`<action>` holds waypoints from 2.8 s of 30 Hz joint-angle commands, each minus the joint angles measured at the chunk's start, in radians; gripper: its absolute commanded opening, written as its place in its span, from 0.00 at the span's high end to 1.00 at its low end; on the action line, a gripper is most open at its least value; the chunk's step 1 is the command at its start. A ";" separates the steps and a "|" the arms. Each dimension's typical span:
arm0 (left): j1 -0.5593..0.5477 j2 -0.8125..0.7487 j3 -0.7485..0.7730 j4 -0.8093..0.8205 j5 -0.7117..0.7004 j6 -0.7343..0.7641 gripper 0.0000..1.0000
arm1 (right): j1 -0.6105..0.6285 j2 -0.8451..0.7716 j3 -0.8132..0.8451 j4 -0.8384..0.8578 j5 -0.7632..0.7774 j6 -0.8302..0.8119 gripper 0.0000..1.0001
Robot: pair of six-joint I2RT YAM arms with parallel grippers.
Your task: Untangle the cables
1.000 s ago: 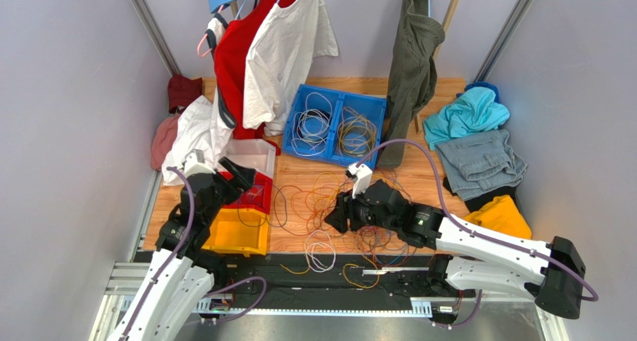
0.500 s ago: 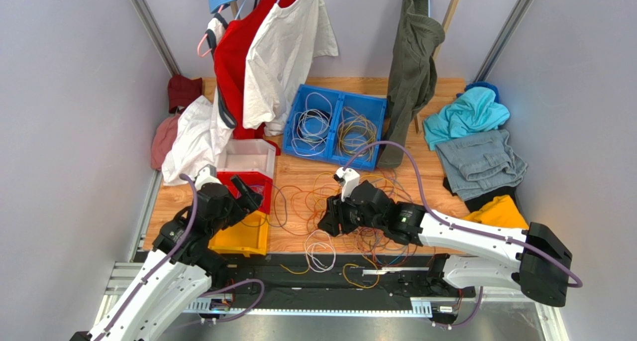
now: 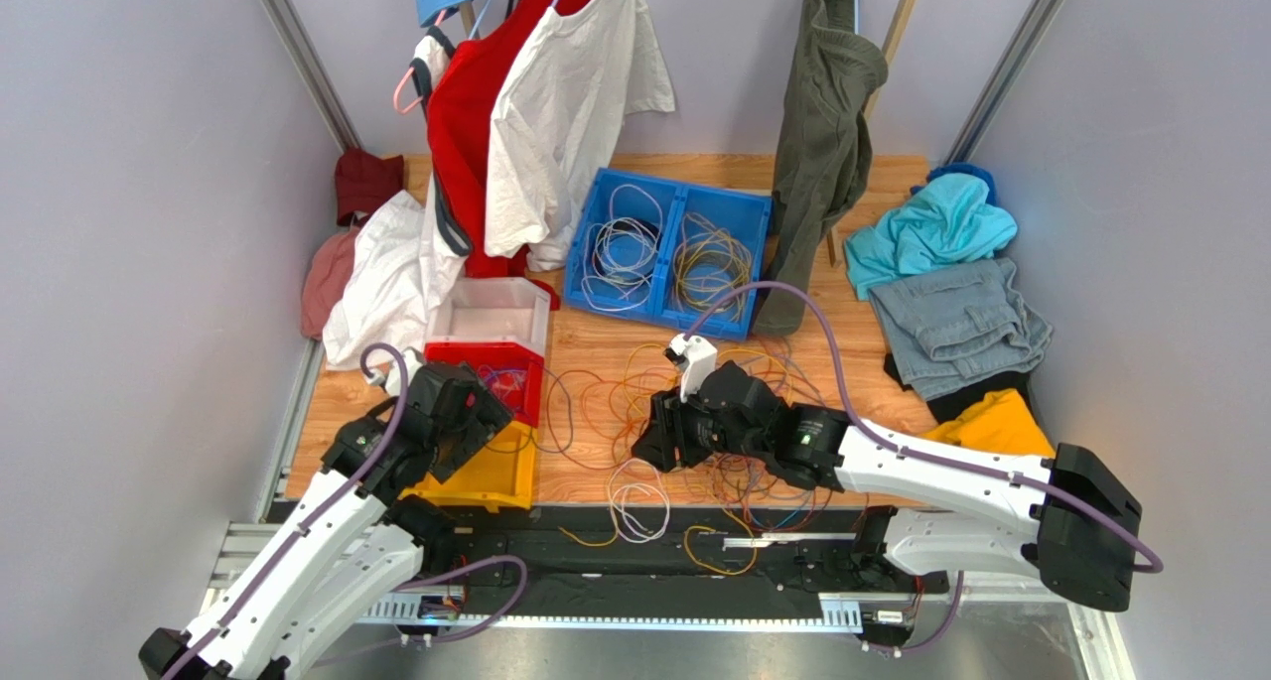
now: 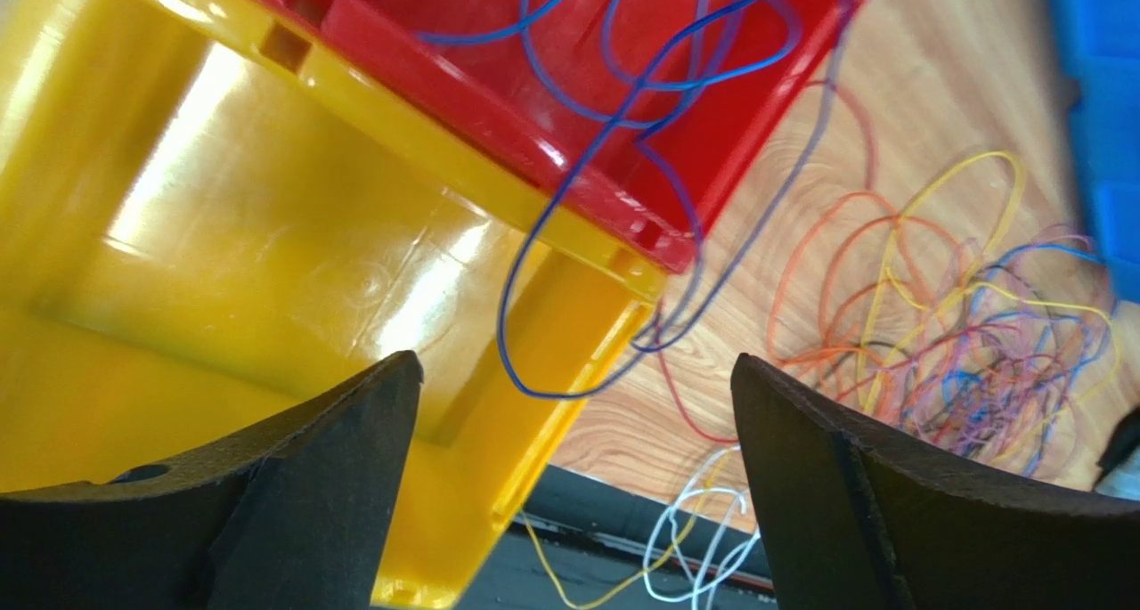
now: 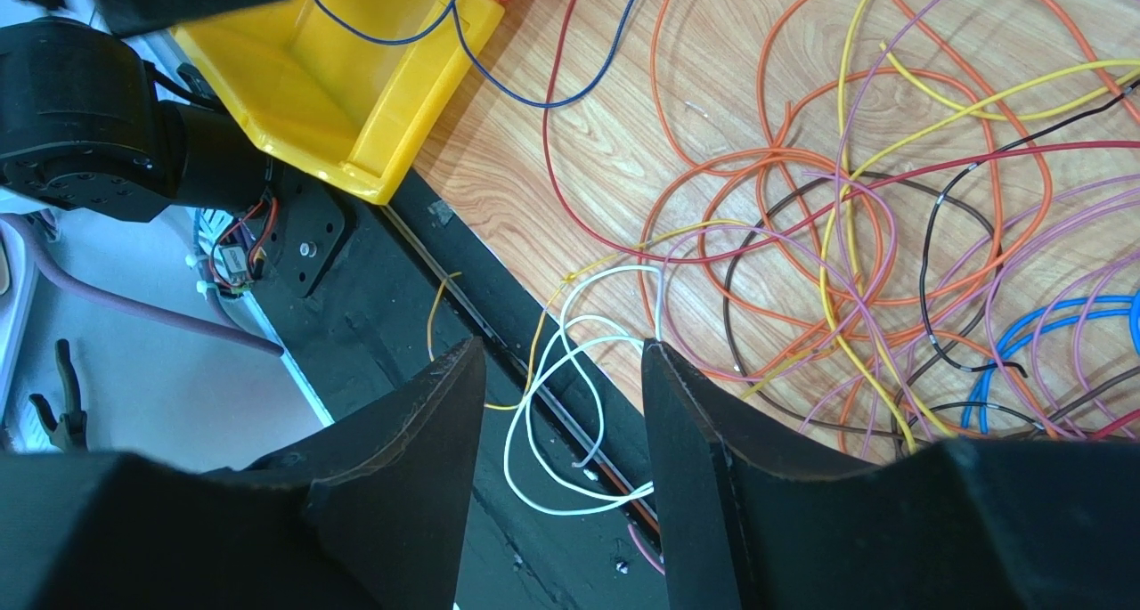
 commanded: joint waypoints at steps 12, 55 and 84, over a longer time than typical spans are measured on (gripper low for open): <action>-0.002 -0.051 -0.118 0.178 0.096 -0.034 0.84 | 0.005 -0.050 -0.012 0.015 0.022 0.004 0.50; 0.103 0.037 0.289 0.013 -0.220 0.199 1.00 | 0.005 -0.175 -0.061 -0.048 0.086 -0.019 0.50; 0.103 -0.126 0.089 0.009 0.004 0.100 1.00 | 0.006 -0.123 -0.059 0.000 0.057 -0.003 0.50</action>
